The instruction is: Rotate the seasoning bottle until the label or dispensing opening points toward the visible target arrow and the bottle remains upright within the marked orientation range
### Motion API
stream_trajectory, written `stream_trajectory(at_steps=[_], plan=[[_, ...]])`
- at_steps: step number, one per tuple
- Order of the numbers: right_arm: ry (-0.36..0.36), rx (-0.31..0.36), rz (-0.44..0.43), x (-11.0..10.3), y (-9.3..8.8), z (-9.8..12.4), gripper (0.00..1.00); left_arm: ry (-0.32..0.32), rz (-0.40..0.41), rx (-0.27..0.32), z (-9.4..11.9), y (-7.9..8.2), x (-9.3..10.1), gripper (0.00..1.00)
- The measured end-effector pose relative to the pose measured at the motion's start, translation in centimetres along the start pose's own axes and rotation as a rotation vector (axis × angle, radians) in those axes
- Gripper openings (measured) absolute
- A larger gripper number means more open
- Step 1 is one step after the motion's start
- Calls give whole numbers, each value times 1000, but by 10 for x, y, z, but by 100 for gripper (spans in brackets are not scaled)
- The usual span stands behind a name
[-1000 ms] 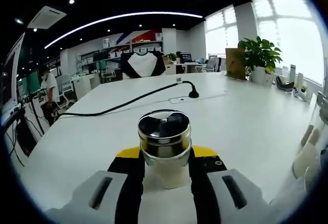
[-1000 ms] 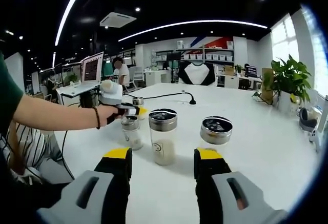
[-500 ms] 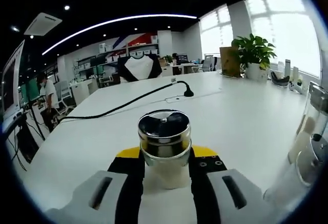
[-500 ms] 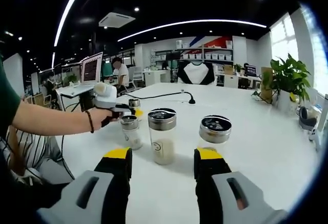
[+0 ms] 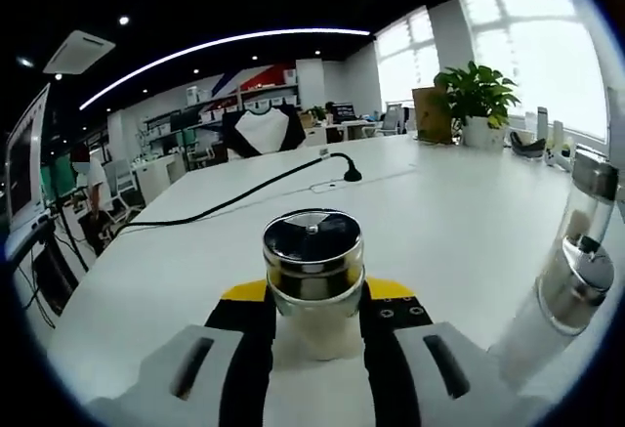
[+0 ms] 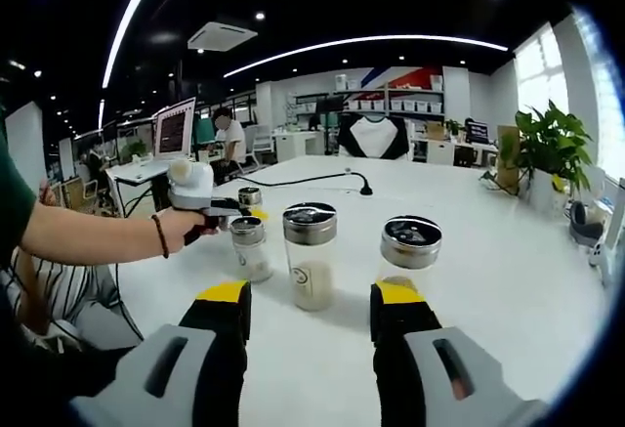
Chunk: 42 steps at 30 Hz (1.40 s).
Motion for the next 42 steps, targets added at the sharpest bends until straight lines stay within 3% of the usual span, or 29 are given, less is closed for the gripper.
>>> stream_trajectory(at_steps=[5, 17, 25, 42], plan=[[-3, -1, 8, 1, 1, 0, 50, -9, -14, 4, 8, 1, 2, 35], [-11, -5, 14, 2, 3, 4, 54, -6, 62, 20, 40, -3, 10, 35], [-14, -19, 11, 2, 1, 7, 57, -3, 64, 14, 59, -8, 16, 35], [-20, -24, 44, 1, 4, 10, 72, -55, 77, 11, 82, -12, 31, 35]])
Point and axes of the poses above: the point that each gripper's makers call its tool centre point, and the gripper's own axes: z roughly backward along the fingers, x roughly to its right, y roughly out of its top, the point moved 2 cm from there along z, roughly backward along the fingers, and after that the axes turned 11 degrees about x, right-handed, at the moved point
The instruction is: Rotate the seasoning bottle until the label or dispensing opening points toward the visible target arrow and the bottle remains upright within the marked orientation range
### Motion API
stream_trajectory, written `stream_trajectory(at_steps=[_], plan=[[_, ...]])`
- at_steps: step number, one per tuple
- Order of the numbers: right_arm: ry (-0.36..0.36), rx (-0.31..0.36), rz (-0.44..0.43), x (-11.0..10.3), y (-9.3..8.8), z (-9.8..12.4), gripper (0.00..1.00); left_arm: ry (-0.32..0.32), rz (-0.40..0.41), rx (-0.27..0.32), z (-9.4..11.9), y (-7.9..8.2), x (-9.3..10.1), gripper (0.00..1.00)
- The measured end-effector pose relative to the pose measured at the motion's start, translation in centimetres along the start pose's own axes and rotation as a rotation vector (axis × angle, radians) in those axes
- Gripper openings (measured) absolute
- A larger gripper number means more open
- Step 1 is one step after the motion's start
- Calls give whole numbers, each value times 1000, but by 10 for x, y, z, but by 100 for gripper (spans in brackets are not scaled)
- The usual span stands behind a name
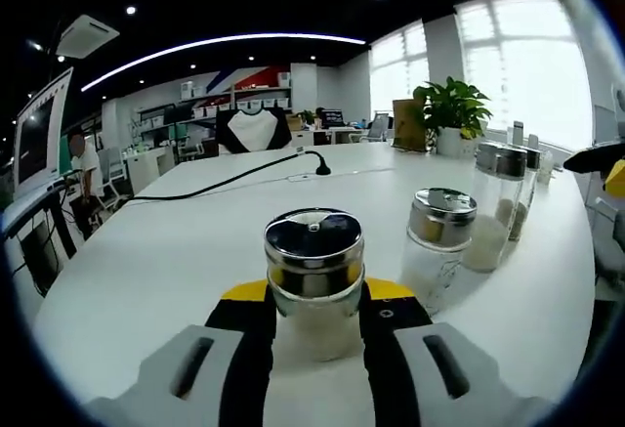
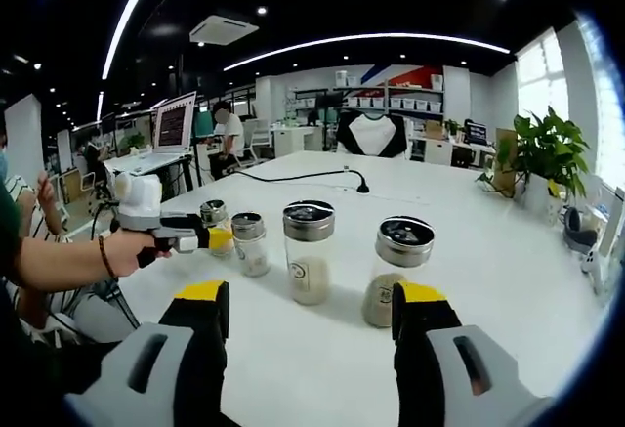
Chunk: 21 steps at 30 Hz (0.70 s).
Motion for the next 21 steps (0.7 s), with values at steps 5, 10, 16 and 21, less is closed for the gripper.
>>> stream_trajectory(at_steps=[5, 10, 16, 21], plan=[[3, 6, 3, -1, 1, 1, 77, -18, 3, 3, 5, -1, 6, 35], [2, 5, -6, -1, -2, 3, 84, -35, 12, 17, 11, -1, 13, 35], [2, 12, -4, 0, -8, 5, 96, -32, 29, 30, 11, -1, 14, 35], [-7, 8, -26, 3, -10, 5, 99, -38, 30, 22, 9, -2, 13, 35]])
Point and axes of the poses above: the point that each gripper's makers call its tool centre point, and the gripper's own axes: z roughly backward along the fingers, x roughly to its right, y roughly out of its top, the point moved 2 cm from there along z, roughly backward along the fingers, and after that the axes turned 11 degrees about x, right-handed, at the moved point
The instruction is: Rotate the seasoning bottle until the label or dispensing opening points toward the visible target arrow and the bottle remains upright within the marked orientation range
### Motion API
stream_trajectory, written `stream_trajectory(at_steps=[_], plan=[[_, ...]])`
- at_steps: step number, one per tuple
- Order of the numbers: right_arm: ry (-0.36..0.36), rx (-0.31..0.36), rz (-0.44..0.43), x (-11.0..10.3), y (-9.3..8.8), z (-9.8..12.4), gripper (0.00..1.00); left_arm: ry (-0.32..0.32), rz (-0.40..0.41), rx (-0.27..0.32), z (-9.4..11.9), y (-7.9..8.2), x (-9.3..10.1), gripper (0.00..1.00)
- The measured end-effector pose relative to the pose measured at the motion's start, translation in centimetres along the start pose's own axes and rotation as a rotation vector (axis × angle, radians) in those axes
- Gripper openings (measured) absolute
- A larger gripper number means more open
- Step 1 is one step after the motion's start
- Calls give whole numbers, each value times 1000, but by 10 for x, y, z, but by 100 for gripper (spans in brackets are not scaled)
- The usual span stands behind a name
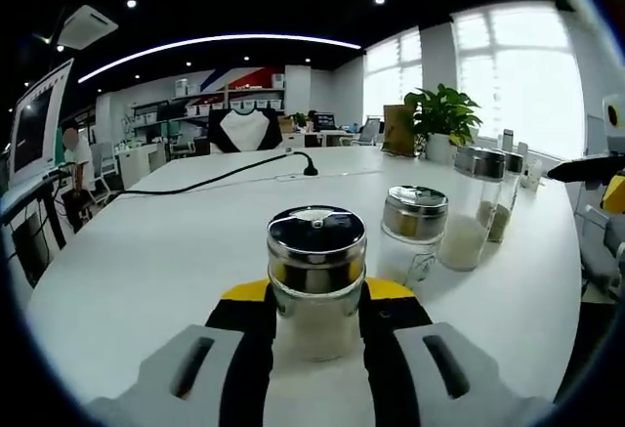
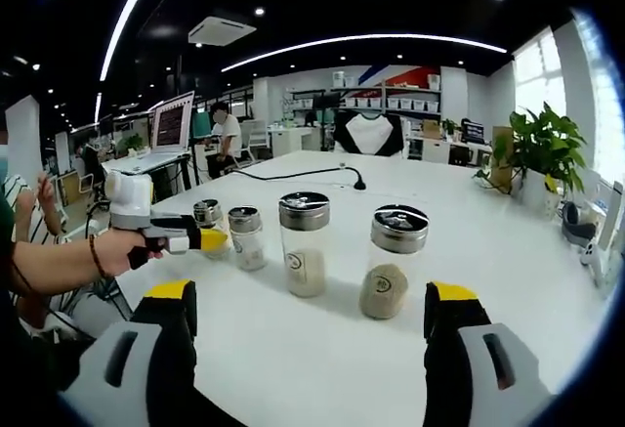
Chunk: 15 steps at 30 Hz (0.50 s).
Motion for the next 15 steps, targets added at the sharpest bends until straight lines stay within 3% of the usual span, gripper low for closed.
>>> stream_trajectory(at_steps=[15], plan=[[32, -2, -24, -6, 5, -8, 97, -14, -13, -24, -1, -1, 0, 35]])
Point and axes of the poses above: the point that each gripper's makers call its tool centre point, and the gripper's own axes: z roughly backward along the fingers, x roughly to its right, y roughly out of its top, the point moved 2 cm from there along z, roughly backward along the fingers, and after that the axes turned 11 degrees about x, right-handed, at the moved point
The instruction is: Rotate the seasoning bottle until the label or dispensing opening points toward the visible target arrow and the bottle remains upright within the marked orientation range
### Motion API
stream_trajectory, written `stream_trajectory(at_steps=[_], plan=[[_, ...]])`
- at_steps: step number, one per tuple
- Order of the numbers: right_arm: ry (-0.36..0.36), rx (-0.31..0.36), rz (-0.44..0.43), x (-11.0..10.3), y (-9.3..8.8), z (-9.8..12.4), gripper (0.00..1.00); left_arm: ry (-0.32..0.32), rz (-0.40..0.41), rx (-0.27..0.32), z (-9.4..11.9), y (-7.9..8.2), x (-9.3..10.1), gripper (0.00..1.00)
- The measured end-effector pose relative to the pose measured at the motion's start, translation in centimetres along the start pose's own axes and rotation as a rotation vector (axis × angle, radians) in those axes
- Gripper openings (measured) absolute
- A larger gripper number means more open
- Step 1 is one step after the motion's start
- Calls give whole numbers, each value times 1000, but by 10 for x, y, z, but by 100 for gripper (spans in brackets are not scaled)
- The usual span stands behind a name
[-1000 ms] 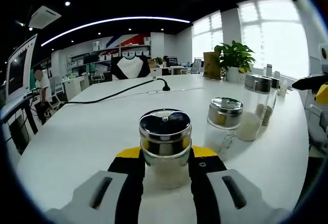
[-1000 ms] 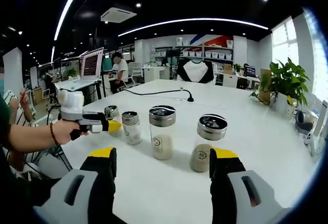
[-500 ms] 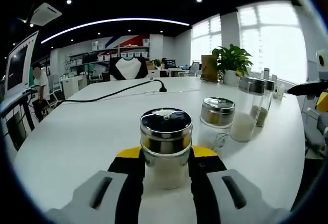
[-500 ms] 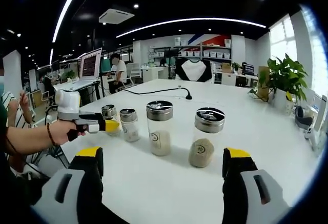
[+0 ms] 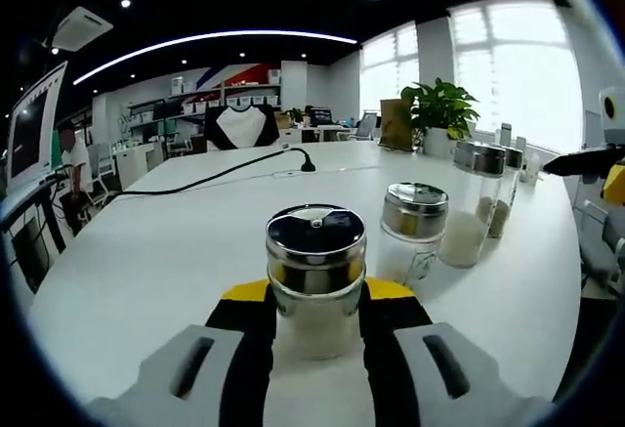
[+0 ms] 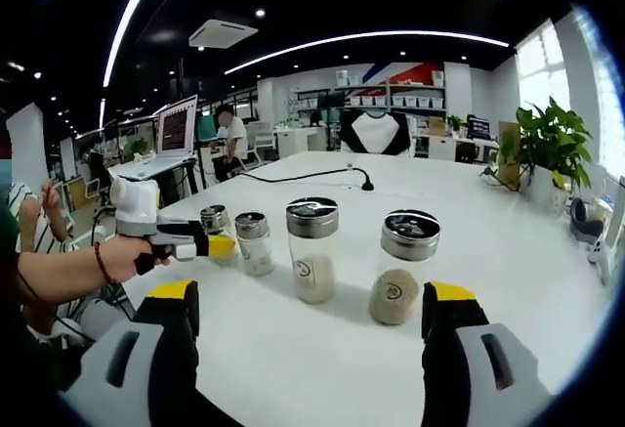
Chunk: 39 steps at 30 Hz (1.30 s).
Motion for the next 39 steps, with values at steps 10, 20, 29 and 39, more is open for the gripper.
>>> stream_trajectory(at_steps=[10, 20, 29, 39], plan=[[-9, -17, -13, 3, -4, 3, 96, -13, 1, 8, 0, 0, 0, 35], [-13, -19, -11, 4, -3, 5, 95, -46, -21, 16, -1, 0, -1, 36], [-19, -25, -21, 5, -5, 8, 94, 59, -46, 18, 18, -3, -3, 52], [-31, -26, -29, 7, -7, 14, 94, 234, 69, 62, 29, 5, -6, 47]])
Point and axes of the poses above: the point that each gripper's makers call its tool centre point, and the gripper's own axes: z roughly backward along the fingers, x roughly to its right, y roughly out of its top, the point moved 2 cm from there along z, roughly backward along the fingers, and after that the axes turned 11 degrees about x, right-handed, at the moved point
